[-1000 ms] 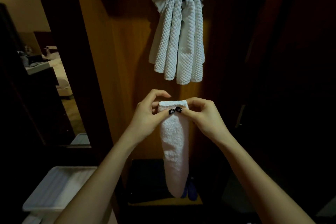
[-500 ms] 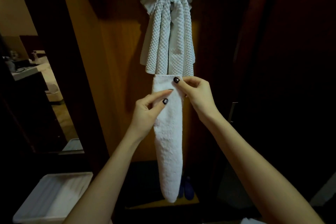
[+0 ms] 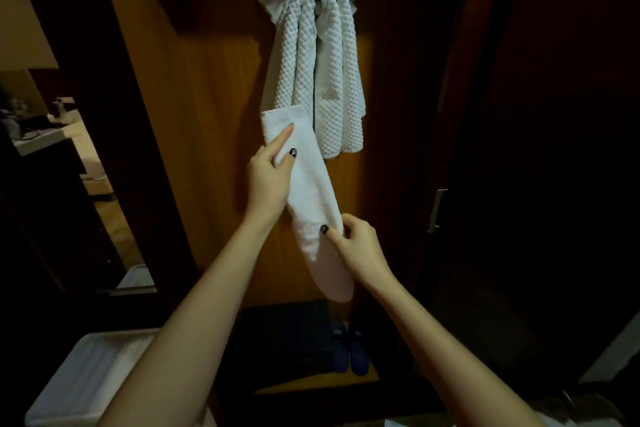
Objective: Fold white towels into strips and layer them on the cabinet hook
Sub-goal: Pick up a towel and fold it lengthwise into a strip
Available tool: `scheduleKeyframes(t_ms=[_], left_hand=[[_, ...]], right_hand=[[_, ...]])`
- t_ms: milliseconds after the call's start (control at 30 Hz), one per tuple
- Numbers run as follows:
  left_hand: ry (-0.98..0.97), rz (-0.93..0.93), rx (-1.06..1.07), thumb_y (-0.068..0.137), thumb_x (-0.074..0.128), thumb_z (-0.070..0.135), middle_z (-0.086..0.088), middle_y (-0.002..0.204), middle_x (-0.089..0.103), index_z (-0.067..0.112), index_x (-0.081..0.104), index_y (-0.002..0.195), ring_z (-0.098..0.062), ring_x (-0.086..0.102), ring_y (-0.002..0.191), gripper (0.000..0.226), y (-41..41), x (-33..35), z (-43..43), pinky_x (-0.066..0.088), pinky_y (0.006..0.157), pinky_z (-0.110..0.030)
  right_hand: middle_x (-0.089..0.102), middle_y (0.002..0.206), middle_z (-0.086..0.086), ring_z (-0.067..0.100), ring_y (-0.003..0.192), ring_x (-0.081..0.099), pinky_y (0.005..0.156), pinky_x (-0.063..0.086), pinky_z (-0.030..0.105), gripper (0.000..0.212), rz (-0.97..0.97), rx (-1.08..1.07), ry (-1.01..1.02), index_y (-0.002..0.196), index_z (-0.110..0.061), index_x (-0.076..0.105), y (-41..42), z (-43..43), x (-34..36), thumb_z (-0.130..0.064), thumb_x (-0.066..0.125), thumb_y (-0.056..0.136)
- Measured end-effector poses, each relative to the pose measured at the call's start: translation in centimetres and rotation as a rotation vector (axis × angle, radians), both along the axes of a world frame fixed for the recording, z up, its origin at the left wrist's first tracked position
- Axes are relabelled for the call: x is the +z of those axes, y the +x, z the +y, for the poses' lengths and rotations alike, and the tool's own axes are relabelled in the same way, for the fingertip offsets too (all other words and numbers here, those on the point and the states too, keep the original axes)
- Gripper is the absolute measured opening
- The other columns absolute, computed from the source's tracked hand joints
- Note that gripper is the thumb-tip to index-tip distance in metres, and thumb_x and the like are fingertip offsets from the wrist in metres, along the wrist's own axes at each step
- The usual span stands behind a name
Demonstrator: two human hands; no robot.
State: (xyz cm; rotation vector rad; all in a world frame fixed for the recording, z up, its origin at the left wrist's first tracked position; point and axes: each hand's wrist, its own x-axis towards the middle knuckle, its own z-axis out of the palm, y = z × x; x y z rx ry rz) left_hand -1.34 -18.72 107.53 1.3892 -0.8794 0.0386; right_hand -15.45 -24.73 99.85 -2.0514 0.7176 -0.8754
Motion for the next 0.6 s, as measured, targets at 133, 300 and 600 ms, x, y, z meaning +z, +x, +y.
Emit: scheduleKeyframes(t_ms=[133,300,600], left_hand=[[0.084,0.056,0.043,0.098,0.054,0.009,-0.033,0.128,0.051,0.025,0.051,0.141,-0.045,0.050,0.116,0.046,1.2,-0.9,-1.2,0.045,0.100,-0.047],[0.030,0.149,0.055,0.098,0.053,0.010,-0.005,0.141,0.048,0.026,0.046,0.144,-0.015,0.050,0.119,0.050,2.0,-1.7,-2.0,0.049,0.102,-0.036],[-0.223,0.645,-0.366,0.095,0.051,-0.004,-0.007,0.138,0.051,0.014,0.052,0.139,-0.015,0.058,0.111,0.047,3.0,-2.0,-2.3,0.056,0.075,-0.021]], right_hand=[[0.045,0.062,-0.006,0.001,0.053,0.044,0.051,0.035,0.018,0.023,-0.088,-0.054,-0.074,0.078,-0.016,0.046,-0.9,-0.6,-0.9,-0.021,0.051,0.100],[0.061,0.084,-0.004,0.006,0.075,0.055,0.062,0.039,0.018,0.010,0.051,-0.043,-0.159,0.096,-0.014,0.063,-2.7,-1.5,-2.5,-0.023,0.065,0.093],[0.053,0.076,0.000,0.010,0.069,0.047,0.062,0.035,0.023,0.037,-0.041,0.228,0.199,0.086,0.003,0.059,-5.2,-1.7,-2.3,-0.030,0.050,0.101]])
